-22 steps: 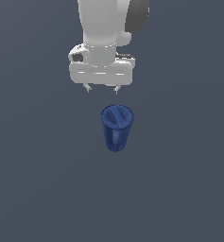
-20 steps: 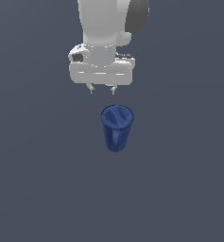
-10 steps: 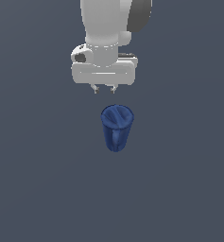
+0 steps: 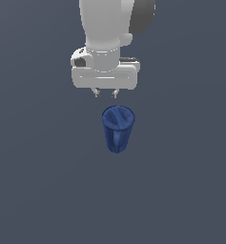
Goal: Pick up the object and move it to a goal position.
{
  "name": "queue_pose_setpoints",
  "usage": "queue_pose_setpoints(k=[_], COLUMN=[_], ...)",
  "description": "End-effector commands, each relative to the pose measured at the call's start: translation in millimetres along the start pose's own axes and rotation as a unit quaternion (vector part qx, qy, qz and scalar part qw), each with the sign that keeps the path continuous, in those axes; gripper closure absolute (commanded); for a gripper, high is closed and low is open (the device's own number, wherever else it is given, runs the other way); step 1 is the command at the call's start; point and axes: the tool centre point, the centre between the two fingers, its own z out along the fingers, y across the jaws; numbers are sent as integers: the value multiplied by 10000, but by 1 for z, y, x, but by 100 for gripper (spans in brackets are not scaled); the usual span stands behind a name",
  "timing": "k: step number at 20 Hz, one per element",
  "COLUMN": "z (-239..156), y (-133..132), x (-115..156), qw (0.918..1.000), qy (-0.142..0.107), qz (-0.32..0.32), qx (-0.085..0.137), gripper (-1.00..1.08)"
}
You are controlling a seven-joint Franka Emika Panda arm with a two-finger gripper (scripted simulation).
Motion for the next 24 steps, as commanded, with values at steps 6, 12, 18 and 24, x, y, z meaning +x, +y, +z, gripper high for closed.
queue_pose_setpoints(k=[6,12,18,24], z=[5,14,26,42], y=[-5,-11,-17,-24], x=[27,54,78,99], qw=[9996,9983,9962,9932], qy=[-224,-463,-704,-946], qz=[170,343,509,665], qx=[31,62,90,113], gripper=[-20,-20,-20,-20])
